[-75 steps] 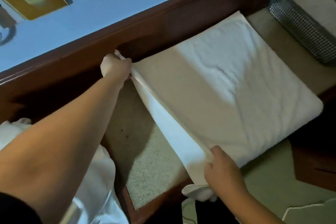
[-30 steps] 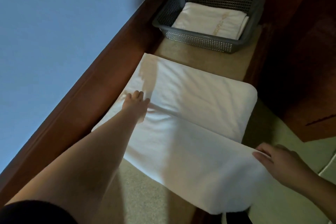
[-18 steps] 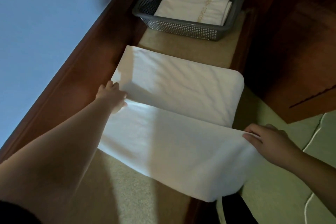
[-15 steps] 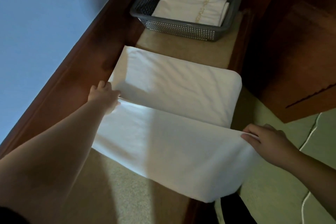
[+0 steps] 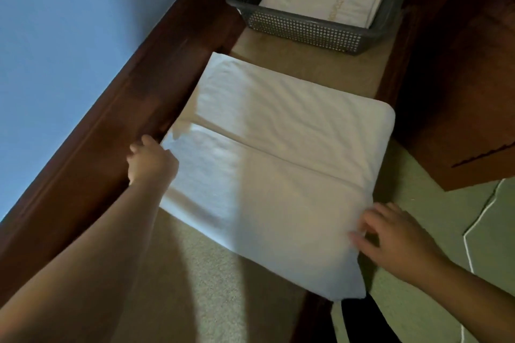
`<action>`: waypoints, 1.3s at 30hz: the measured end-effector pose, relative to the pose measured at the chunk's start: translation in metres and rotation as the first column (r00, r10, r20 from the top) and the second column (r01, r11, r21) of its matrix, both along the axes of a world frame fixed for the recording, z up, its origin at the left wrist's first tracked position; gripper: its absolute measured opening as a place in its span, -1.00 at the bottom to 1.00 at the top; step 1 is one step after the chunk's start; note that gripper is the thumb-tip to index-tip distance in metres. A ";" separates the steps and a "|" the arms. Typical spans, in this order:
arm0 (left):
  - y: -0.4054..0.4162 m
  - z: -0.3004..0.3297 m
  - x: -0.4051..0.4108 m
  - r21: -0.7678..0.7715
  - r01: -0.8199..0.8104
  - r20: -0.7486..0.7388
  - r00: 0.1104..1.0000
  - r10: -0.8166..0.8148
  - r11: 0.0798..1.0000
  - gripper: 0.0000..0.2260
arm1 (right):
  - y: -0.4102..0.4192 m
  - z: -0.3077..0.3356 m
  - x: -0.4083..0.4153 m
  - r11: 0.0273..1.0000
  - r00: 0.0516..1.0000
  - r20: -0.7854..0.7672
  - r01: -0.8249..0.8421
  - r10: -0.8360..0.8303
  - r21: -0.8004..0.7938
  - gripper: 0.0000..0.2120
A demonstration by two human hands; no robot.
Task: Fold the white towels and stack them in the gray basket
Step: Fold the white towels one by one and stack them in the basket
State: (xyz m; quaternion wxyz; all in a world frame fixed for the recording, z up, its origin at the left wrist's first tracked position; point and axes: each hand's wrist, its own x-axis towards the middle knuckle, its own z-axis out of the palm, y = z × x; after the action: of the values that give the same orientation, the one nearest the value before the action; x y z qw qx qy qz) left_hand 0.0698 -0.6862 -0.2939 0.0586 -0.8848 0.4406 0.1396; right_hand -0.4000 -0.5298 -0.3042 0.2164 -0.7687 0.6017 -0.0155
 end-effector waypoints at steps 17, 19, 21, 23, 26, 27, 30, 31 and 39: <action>0.073 -0.074 0.083 0.023 -0.807 -0.732 0.388 0.560 0.590 -0.63 | 0.074 -0.028 0.106 0.889 0.890 -0.079 -0.454 0.450 -0.055 -0.60; 0.078 -0.064 0.076 0.006 -0.841 -0.762 0.346 0.547 0.541 -0.65 | 0.076 -0.030 0.106 0.872 0.872 -0.100 -0.486 0.479 -0.063 -0.60; 0.083 -0.046 0.056 -0.015 -0.887 -0.744 0.318 0.588 0.461 -0.76 | 0.078 -0.033 0.106 0.863 0.862 -0.111 -0.501 0.494 -0.055 -0.59; 0.083 -0.035 0.038 -0.056 -0.899 -0.728 0.335 0.598 0.435 -0.66 | 0.078 -0.035 0.104 0.857 0.857 -0.107 -0.511 0.504 -0.060 -0.58; 0.077 -0.025 0.022 -0.002 -0.892 -0.742 0.305 0.598 0.453 -0.61 | 0.077 -0.035 0.104 0.848 0.849 -0.090 -0.527 0.521 -0.064 -0.60; 0.074 -0.024 0.021 0.014 -0.894 -0.746 0.289 0.600 0.448 -0.65 | 0.075 -0.034 0.104 0.849 0.850 -0.085 -0.526 0.521 -0.054 -0.60; 0.073 -0.023 0.018 -0.006 -0.920 -0.719 0.277 0.637 0.392 -0.66 | 0.066 -0.031 0.097 0.861 0.863 -0.055 -0.505 0.502 -0.057 -0.70; 0.074 -0.022 0.016 -0.018 -0.912 -0.672 0.314 0.671 0.409 -0.58 | 0.060 -0.028 0.093 0.876 0.878 -0.031 -0.478 0.477 -0.054 -0.79; 0.031 0.002 -0.065 -0.317 -0.120 -0.082 0.992 0.099 0.941 -0.52 | -0.044 0.003 0.020 0.986 0.987 0.087 0.127 -0.136 0.105 -0.67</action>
State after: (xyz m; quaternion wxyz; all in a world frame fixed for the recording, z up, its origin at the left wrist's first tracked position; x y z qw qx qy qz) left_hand 0.0049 -0.6551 -0.2921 -0.1084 -0.9006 0.4094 0.0976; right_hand -0.3801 -0.5738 -0.3015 0.2808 -0.7140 0.6403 -0.0357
